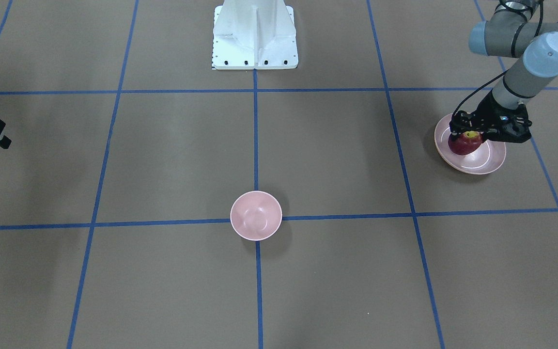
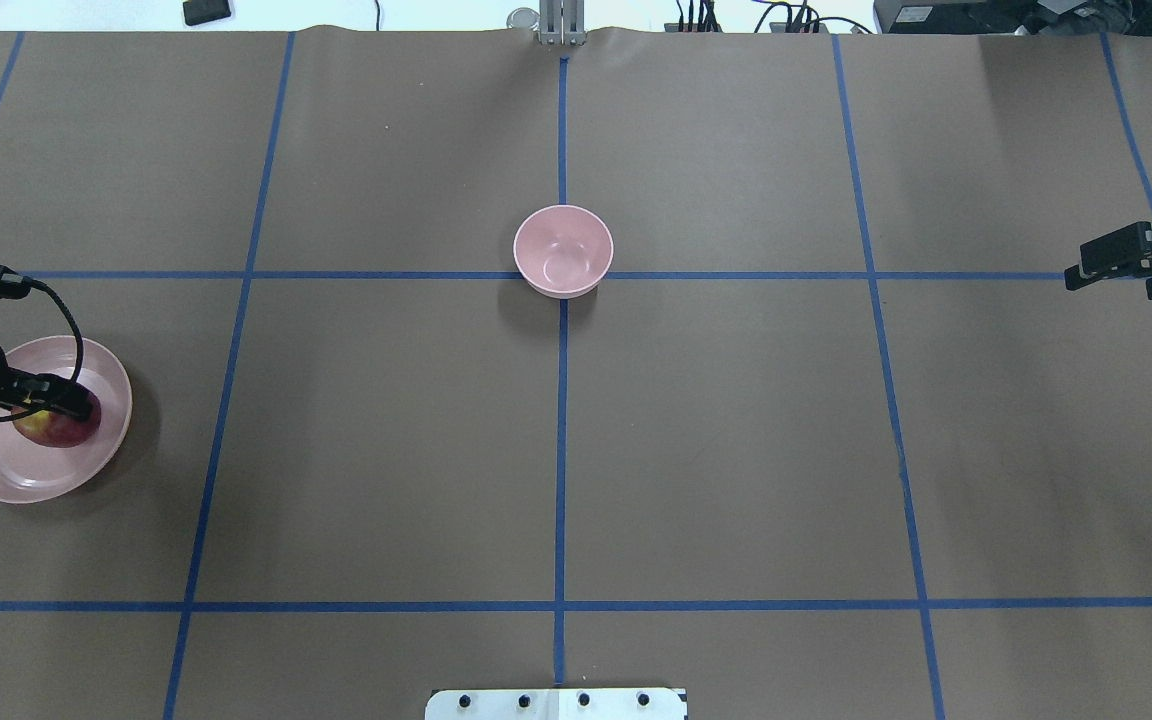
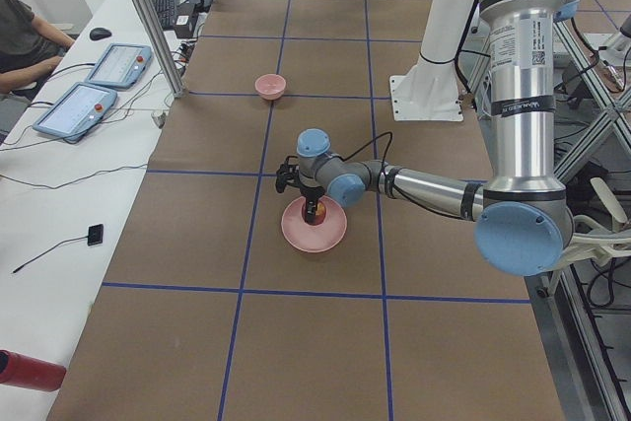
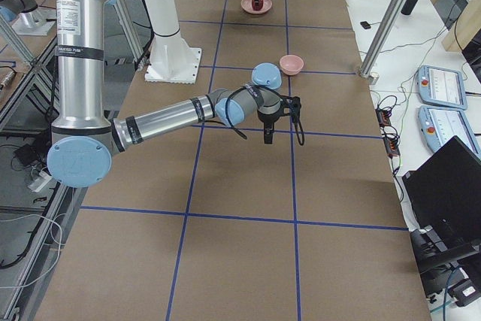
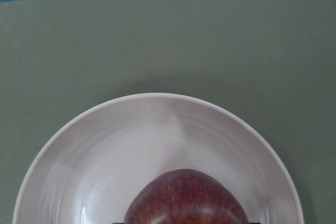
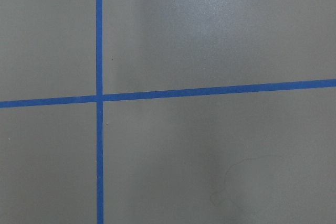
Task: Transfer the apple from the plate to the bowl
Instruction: 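Lower the left gripper over the red apple on the plate and grasp it, then lift the red apple with the left gripper and carry it over the bowl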
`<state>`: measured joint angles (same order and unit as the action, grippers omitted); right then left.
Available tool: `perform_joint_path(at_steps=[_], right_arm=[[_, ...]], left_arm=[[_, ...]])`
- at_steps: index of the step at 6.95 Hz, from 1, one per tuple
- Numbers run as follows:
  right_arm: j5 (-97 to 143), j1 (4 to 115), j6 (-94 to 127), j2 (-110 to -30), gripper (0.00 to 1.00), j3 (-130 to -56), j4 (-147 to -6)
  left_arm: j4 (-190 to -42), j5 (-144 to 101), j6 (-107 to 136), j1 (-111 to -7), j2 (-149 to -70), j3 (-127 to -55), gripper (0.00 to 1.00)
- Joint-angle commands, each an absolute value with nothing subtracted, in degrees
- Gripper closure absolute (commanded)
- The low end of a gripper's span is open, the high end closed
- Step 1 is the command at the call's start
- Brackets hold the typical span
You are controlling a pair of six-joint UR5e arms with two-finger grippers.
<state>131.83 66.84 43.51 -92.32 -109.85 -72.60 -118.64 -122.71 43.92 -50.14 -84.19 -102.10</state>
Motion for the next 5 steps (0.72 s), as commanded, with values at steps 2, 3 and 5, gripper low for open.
perform_joint_path(at_steps=[2,3,5], right_arm=[[131.84,66.8,43.51,-92.46,0.0,-109.86,-72.6],[131.84,66.8,43.59,-92.46,0.0,-109.86,-72.6],[131.84,66.88,43.51,-92.64,0.0,-109.95,-72.42]], left_arm=[[-117.52,-123.93,43.86,-50.54,-84.81,-107.29,1.0],[-109.33,-123.75,44.12,-51.06,-89.69,-110.1,1.0],[-75.49,-123.05,44.82,-50.54,-115.87,-112.77,1.0]])
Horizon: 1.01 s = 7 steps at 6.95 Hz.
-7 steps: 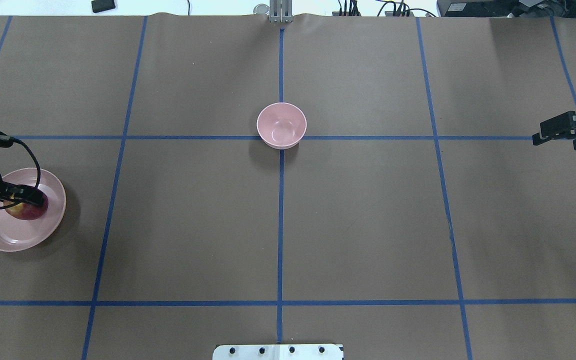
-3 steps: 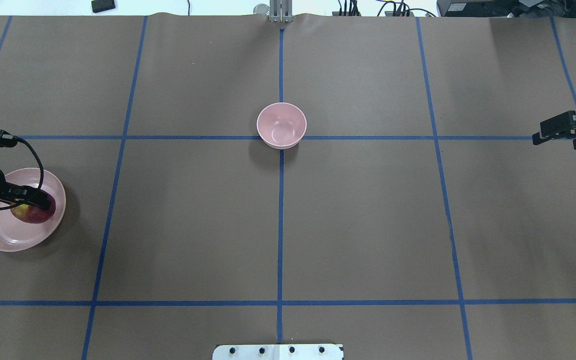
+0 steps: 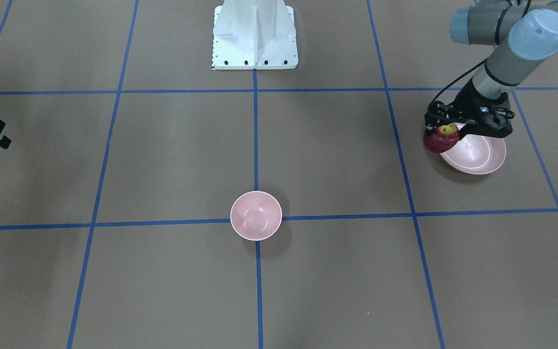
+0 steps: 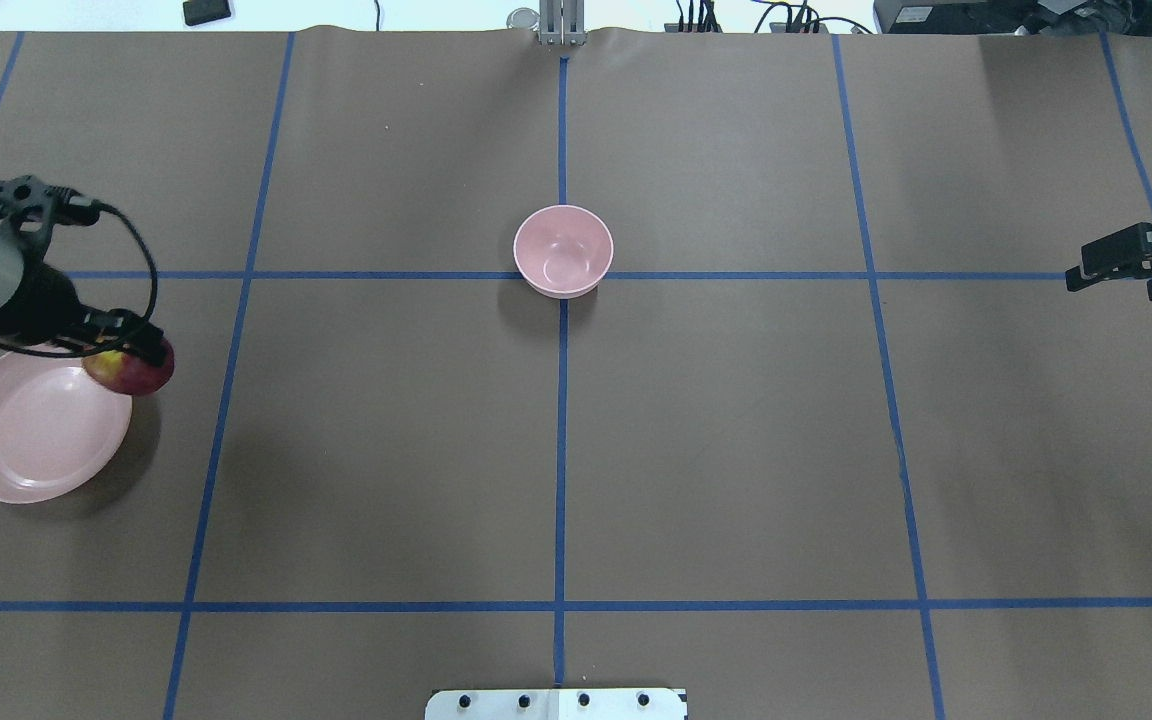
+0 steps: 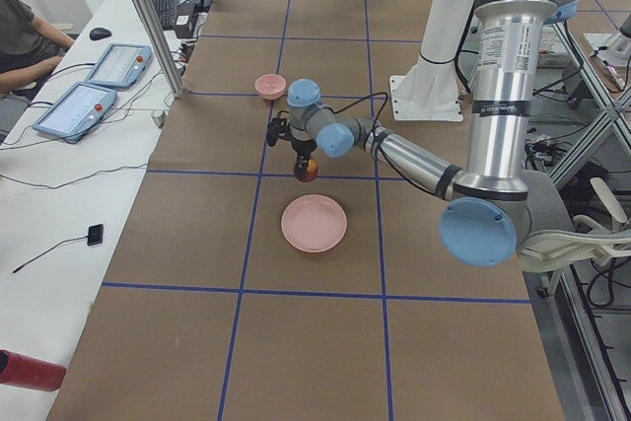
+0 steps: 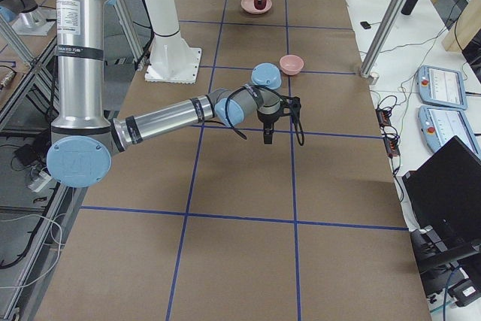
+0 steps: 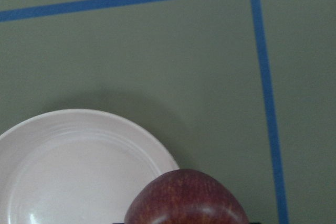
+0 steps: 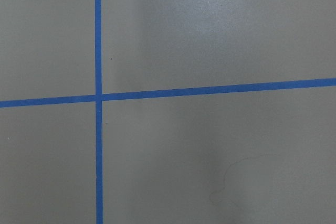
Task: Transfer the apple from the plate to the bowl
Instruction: 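Lift the red apple with the left gripper and carry it over the bowl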
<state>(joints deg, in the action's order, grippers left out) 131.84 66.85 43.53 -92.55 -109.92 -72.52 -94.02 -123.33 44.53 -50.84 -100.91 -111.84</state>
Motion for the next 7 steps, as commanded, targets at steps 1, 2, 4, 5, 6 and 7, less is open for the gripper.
perform_joint_path(at_steps=[1,2,4,5,6,7], right_arm=[[131.84,66.88,43.51,-92.64,0.0,-109.95,-72.42],[131.84,66.88,43.51,-92.64,0.0,-109.86,-72.42],[131.84,66.8,43.51,-92.64,0.0,-109.86,-72.51],[131.92,66.8,43.51,-92.55,0.0,-109.86,-72.42],[131.92,66.8,43.59,-92.55,0.0,-109.86,-72.42],[131.92,66.71,43.59,-92.46,0.0,-109.86,-72.42]], left_arm=[[-70.97,-123.22,45.17,-49.67,-123.32,-110.33,1.0],[-71.45,-123.22,48.74,-48.7,-127.49,-106.56,1.0],[-75.2,-119.82,52.46,-46.07,-141.71,-90.08,1.0],[-83.15,-118.32,54.12,-45.1,-144.73,-82.17,1.0],[-89.24,-118.21,58.49,-43.7,-149.28,-72.95,1.0],[-91.12,-116.47,59.4,-42.55,-154.98,-65.47,1.0]])
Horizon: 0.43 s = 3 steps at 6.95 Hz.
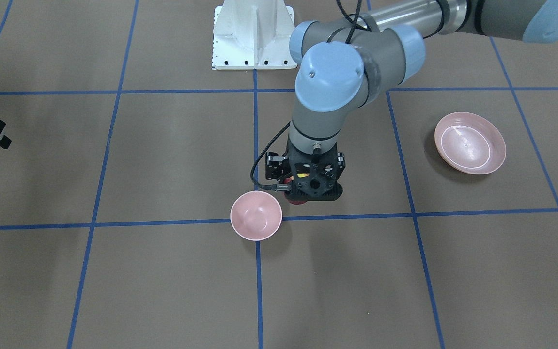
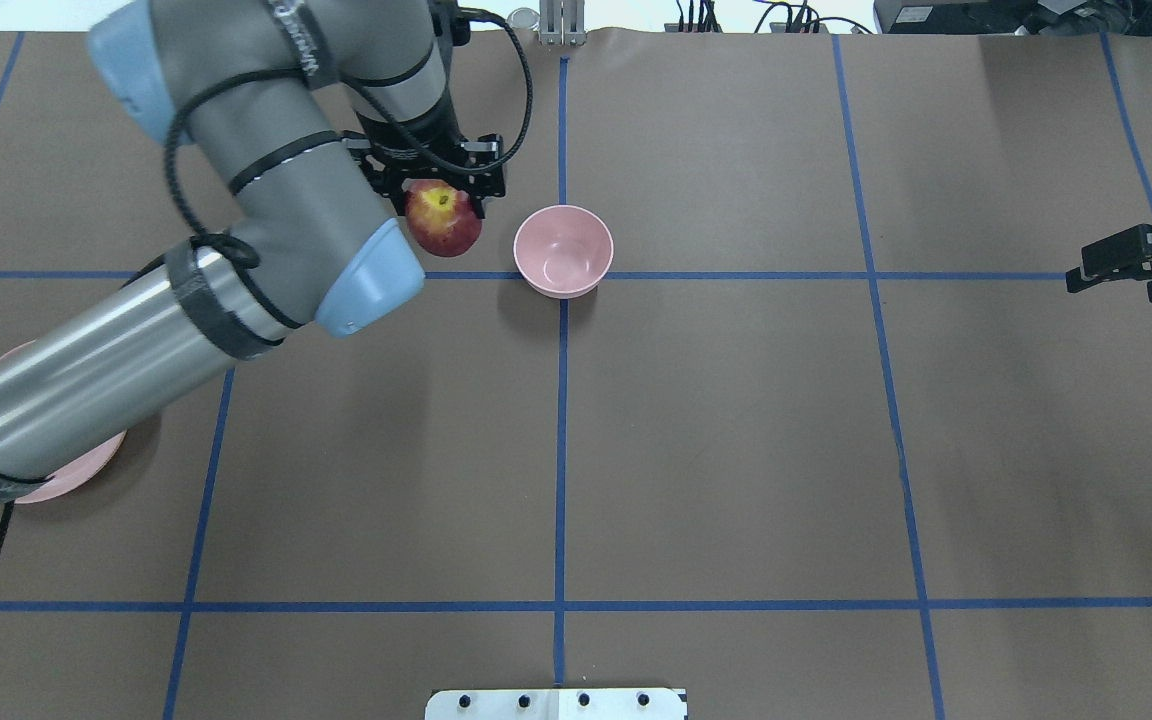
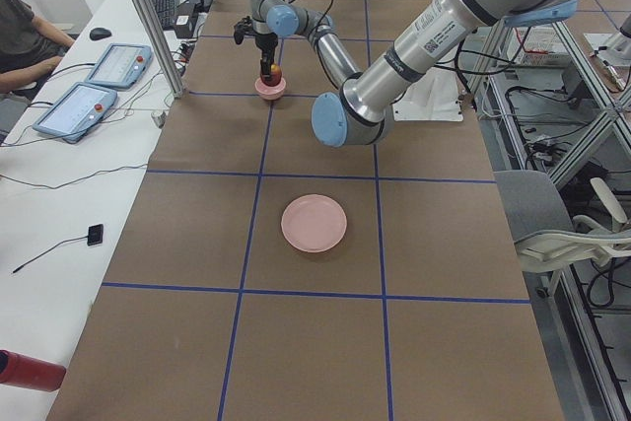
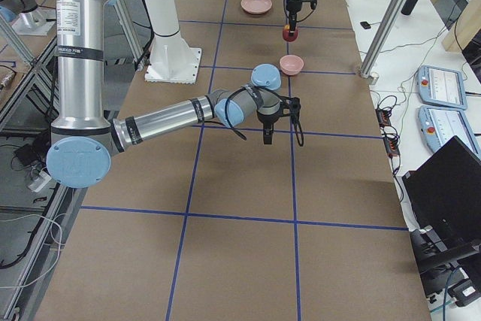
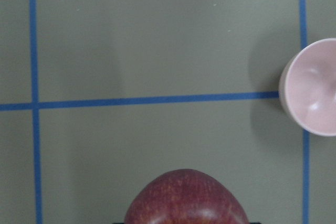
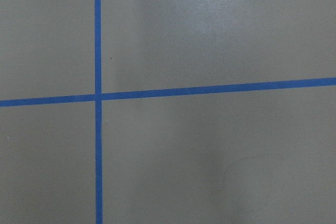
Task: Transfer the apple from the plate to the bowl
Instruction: 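Lift the red apple with the left gripper and carry it over the bowl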
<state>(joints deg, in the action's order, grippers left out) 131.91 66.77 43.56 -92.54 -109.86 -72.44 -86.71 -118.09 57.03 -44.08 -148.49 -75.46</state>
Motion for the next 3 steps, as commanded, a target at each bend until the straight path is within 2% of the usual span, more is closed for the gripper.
perform_joint_path(at_steps=[1,3], right_arm=[[131.92,66.71,43.59,-92.46,0.0,-109.86,-72.42],[131.92,66.71,43.59,-92.55,0.0,-109.69,-72.42]], left_arm=[[-92.62,-116.28,59.76,-41.84,-156.08,-62.69,1.0],[-97.28,-112.61,60.73,-39.74,-156.09,-58.72,1.0]])
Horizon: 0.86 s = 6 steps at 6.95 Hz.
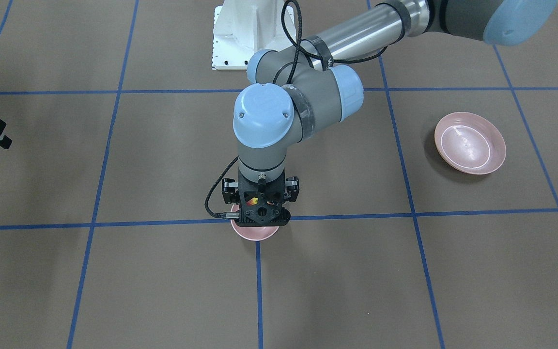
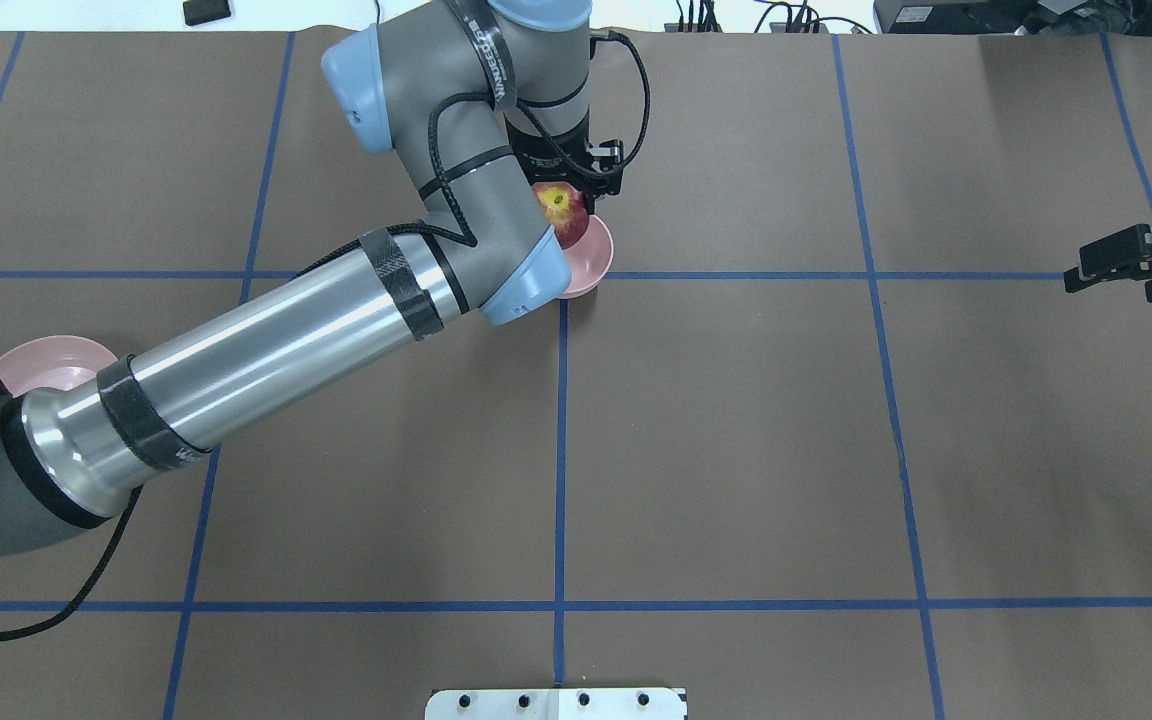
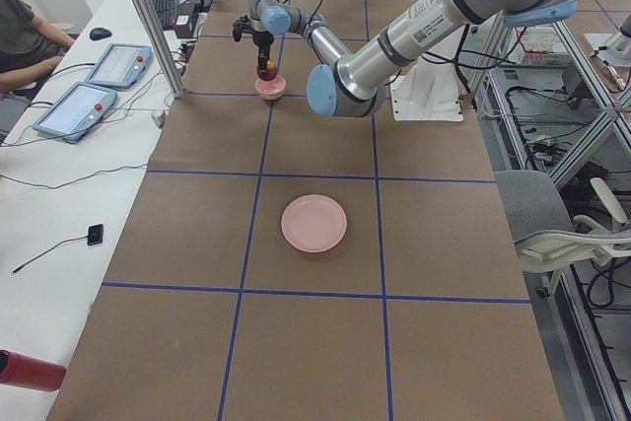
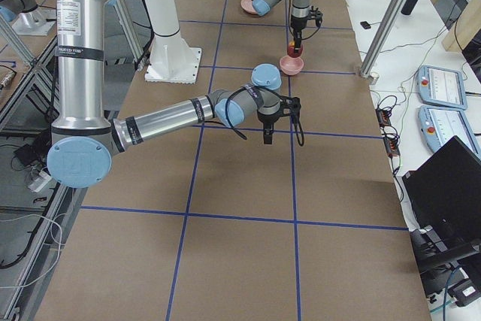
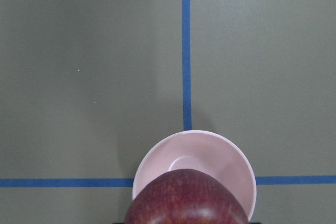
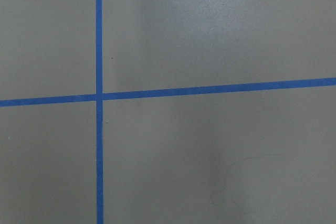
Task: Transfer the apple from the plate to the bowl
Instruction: 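Lower the apple into the pink bowl and open the left gripper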
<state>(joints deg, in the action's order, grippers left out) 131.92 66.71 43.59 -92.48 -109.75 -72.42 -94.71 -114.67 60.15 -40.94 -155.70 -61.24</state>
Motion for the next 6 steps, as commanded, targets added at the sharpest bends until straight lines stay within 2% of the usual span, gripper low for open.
perform_joint_path(at_steps=[1,3,4,5,6], right_arm=[[131.92,66.71,43.59,-92.55,0.0,-109.6,-72.42],[131.92,66.71,43.68,-92.55,0.0,-109.6,-72.51],[131.84,66.71,43.77,-92.55,0.0,-109.6,-72.51],[131.84,66.71,43.77,-92.55,0.0,-109.6,-72.51],[131.84,66.71,43.77,-92.55,0.0,-109.6,-72.51]], left_arm=[[-97.64,-112.59,60.82,-39.55,-156.09,-58.1,1.0],[-99.92,-111.98,61.34,-38.67,-155.92,-56.43,1.0],[-100.02,-111.36,61.35,-38.15,-155.74,-56.43,0.43],[-100.02,-111.36,61.35,-38.14,-155.74,-56.43,0.36],[-100.02,-111.27,61.09,-38.14,-155.74,-56.51,0.22]])
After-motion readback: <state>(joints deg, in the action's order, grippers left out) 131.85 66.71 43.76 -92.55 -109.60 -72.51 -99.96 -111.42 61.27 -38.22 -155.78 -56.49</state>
